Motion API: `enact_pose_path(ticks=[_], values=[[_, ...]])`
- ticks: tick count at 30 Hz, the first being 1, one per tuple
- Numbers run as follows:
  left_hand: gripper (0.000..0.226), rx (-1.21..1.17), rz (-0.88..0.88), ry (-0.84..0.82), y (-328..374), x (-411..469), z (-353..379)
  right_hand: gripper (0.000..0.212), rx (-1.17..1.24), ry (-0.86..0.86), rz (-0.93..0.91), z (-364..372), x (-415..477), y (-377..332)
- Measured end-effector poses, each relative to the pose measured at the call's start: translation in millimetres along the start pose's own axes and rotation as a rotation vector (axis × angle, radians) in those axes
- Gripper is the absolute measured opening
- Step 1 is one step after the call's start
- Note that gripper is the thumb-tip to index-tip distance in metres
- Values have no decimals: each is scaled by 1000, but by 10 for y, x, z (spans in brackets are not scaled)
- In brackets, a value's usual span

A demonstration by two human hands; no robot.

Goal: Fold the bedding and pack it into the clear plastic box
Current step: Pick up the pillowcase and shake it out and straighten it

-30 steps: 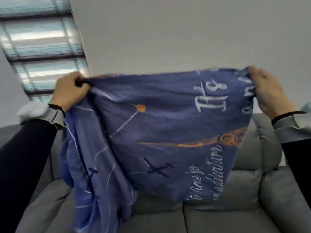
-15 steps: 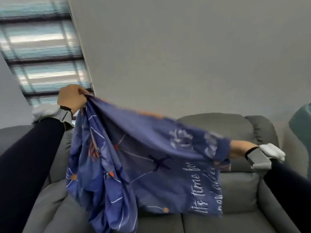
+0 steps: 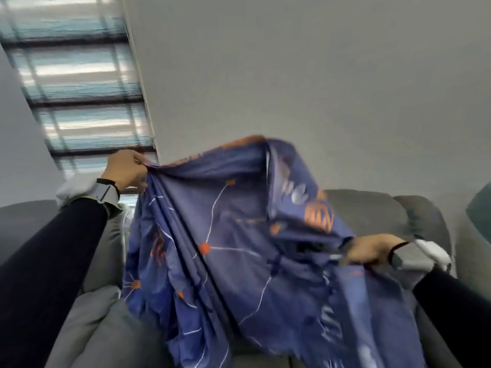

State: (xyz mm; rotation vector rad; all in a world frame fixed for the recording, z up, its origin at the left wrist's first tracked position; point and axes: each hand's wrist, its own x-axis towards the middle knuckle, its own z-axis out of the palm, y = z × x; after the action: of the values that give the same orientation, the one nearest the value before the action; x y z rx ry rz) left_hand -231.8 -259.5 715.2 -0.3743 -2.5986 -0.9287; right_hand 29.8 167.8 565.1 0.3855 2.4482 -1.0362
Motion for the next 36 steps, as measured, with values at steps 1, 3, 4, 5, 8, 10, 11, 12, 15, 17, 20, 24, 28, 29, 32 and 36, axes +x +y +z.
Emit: enact_pose_path(ticks=[1, 3, 4, 5, 8, 10, 11, 12, 15, 17, 20, 24, 28, 29, 32, 36], values=[[24, -26, -11, -18, -17, -33, 15, 20, 141, 48, -55, -72, -48, -114], [22, -72, -29, -2, -31, -98, 17, 32, 574, 203, -220, -409, -246, -303], [21, -51, -28, 38, -13, -132, -7, 40, 848, 315, -347, -568, -374, -365], [20, -18, -19, 86, -6, -145, -40, 38, 1093, 406, -506, -739, -480, -391], [24, -7, -8, 187, 55, -165, -143, 35, 1453, 583, -659, -639, -532, -246], [23, -50, -26, 228, 54, -104, -184, 50, 1449, 493, -364, -313, -265, 34], [25, -89, -48, 229, 41, -60, -189, 63, 1402, 329, -250, -111, -107, 135], [26, -164, -84, 208, 44, -47, -182, 78, 1328, 186, -157, 40, 6, 174], [24, -384, -205, 70, 42, 4, -121, 71, 1346, 109, -256, 108, 82, 2], [26, -497, -267, 6, 100, -20, -100, 33, 1417, 192, -532, -32, -89, -244], [21, -681, -269, -116, 343, -72, -126, 30, 1441, 356, -578, -37, -121, -324], [28, -796, -109, -319, 952, -174, -127, 30, 1326, 210, -132, 1099, 514, -69], [23, -876, 4, -477, 1356, -236, -191, 34, 1149, -65, 36, 2354, 933, -210], [23, -879, 47, -492, 1408, -238, -243, 31, 1168, -84, 51, 2521, 1000, -304], [27, -893, 148, -485, 1525, -259, -485, 32, 1224, -109, 36, 2780, 1125, -592], [33, -862, 210, -403, 1531, -241, -852, 34, 1408, 13, -18, 2816, 1215, -666]])
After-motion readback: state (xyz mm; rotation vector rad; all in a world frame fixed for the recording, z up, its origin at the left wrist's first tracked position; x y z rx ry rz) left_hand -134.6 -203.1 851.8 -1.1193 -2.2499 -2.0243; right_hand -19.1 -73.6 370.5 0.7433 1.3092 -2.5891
